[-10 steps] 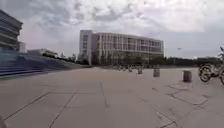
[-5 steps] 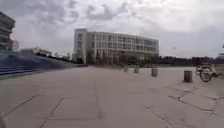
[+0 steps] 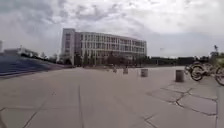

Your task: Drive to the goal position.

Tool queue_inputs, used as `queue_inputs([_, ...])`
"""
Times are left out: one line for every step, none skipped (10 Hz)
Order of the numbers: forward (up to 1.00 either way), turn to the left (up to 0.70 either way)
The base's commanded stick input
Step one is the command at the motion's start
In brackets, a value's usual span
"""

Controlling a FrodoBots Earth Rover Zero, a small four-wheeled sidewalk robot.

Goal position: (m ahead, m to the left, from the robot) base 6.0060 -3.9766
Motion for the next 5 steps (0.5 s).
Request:
queue_inputs([0.70,-0.01])
queue_inputs([0.70,-0.08])
queue_inputs([0.70,-0.28])
queue_inputs([0.70,-0.35])
queue_inputs([0.70,-0.35])
